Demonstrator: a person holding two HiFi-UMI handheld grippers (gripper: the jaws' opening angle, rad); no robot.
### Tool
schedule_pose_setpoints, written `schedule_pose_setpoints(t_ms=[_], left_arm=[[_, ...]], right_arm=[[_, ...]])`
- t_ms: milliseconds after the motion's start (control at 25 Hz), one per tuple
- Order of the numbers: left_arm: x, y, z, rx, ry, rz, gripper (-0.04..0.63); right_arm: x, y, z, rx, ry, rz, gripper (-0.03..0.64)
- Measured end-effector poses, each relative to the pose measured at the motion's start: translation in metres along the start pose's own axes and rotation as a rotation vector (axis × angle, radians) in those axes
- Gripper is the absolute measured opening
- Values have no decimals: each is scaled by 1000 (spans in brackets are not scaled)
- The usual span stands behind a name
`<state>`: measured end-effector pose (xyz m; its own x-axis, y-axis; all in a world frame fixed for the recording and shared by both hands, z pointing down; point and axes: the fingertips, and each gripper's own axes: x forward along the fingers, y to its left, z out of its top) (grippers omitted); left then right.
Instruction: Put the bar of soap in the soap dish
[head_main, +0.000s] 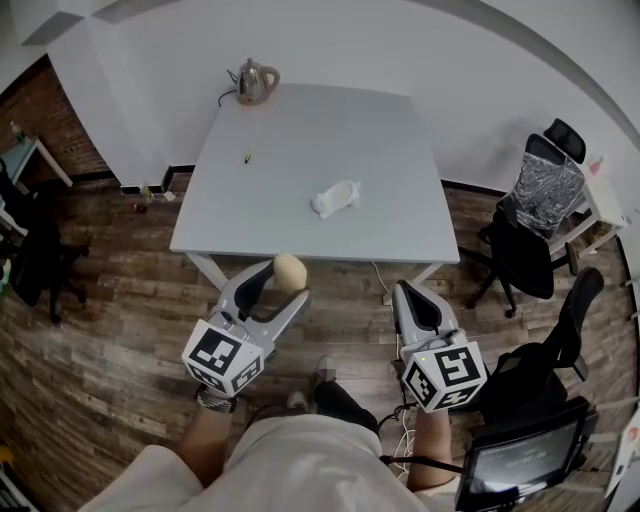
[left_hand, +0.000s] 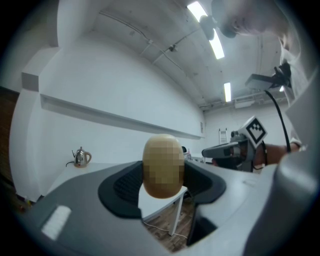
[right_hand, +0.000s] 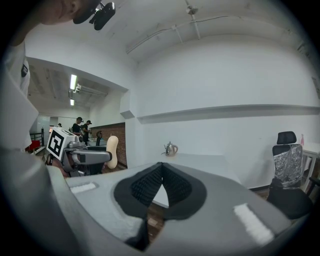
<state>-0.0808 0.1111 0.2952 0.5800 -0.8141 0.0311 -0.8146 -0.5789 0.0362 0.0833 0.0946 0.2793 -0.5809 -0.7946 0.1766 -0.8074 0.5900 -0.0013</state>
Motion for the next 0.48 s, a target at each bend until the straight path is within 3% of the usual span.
schedule_pose_setpoints(t_ms=[480], left_arm=[[32, 5, 9, 12, 8, -3, 272]], right_arm=[[25, -27, 7, 11, 0, 25, 2]])
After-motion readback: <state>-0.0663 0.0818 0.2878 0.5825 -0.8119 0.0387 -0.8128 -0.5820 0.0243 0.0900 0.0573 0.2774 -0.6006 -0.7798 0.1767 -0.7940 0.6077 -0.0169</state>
